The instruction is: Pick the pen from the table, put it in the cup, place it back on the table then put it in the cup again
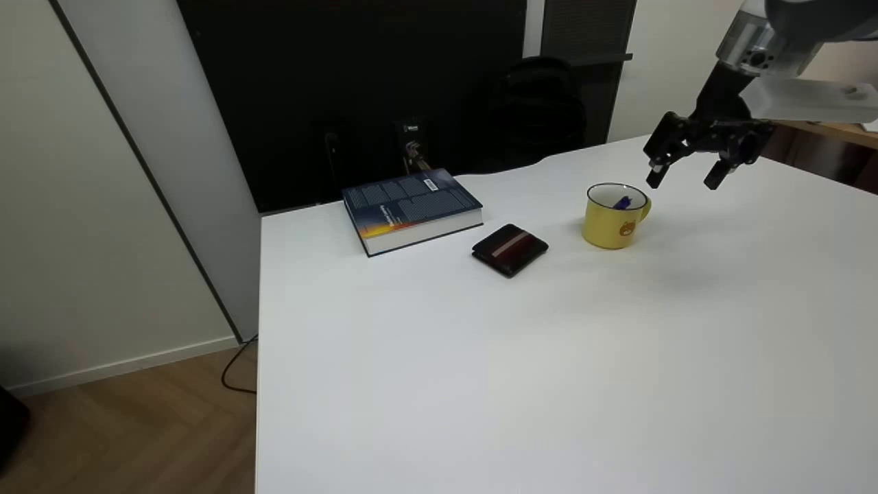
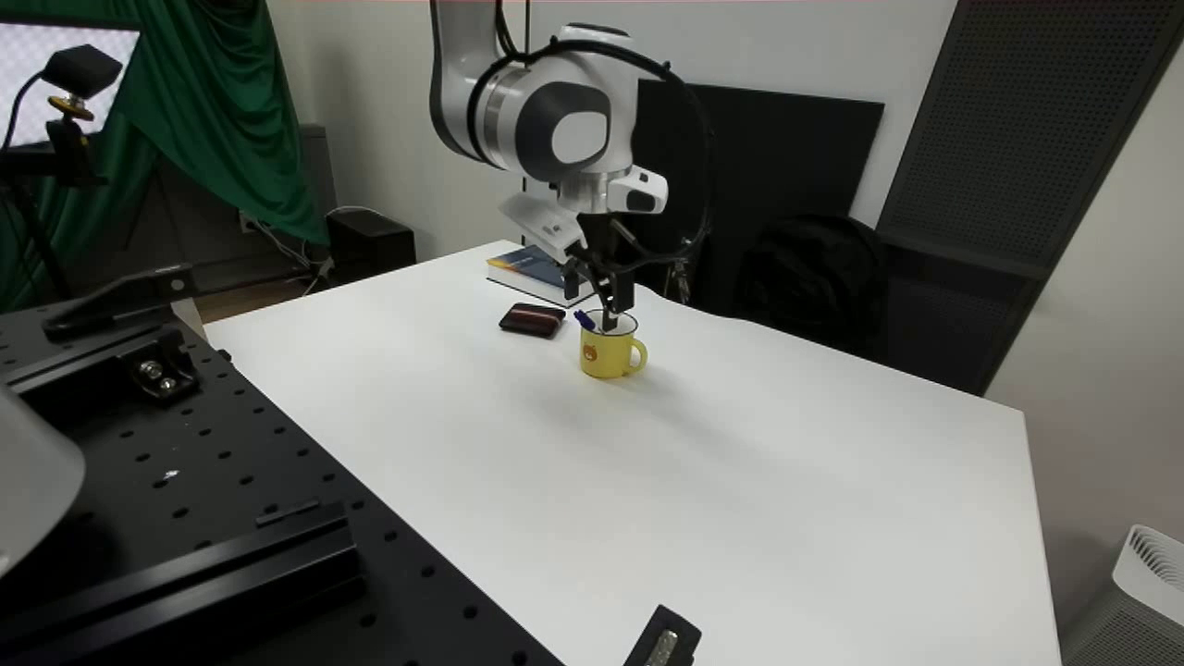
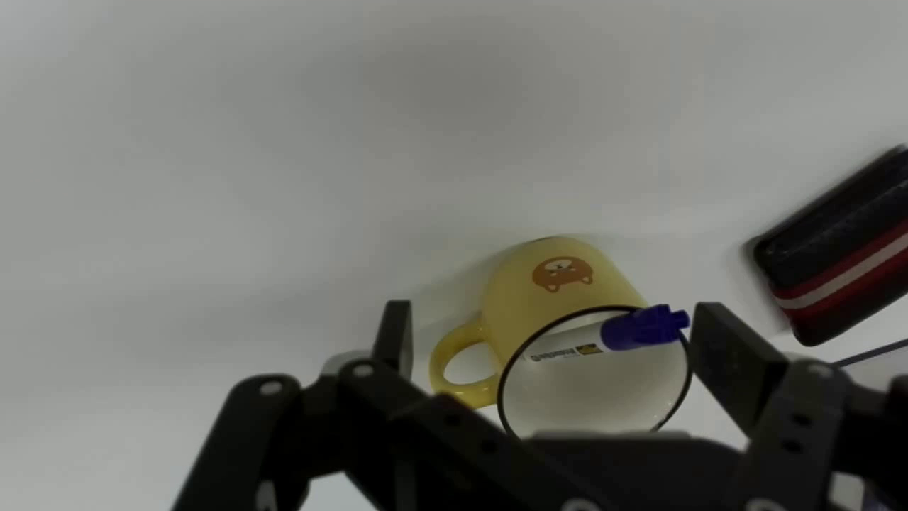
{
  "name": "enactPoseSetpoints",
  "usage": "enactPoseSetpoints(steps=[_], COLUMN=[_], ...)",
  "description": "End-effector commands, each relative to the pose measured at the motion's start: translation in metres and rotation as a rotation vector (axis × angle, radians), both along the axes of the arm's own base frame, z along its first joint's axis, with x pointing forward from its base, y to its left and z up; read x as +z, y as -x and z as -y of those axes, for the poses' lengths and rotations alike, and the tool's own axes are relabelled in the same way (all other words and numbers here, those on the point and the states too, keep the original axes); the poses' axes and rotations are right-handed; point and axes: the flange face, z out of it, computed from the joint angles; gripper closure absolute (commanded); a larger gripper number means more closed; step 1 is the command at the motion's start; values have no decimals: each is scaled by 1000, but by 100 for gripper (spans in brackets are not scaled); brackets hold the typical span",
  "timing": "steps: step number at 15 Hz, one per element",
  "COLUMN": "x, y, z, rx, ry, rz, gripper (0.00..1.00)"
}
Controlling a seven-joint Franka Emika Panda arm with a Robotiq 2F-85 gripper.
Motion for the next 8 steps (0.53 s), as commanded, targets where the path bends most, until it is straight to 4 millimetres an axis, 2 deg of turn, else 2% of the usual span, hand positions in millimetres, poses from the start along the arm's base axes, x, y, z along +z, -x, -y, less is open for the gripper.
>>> enactPoseSetpoints(steps=[1, 8], x=[8, 1], y=[16, 28], z=[-5, -19], rx=[-6, 16], ry=[-7, 9], rz=[106, 227], gripper=[0, 0])
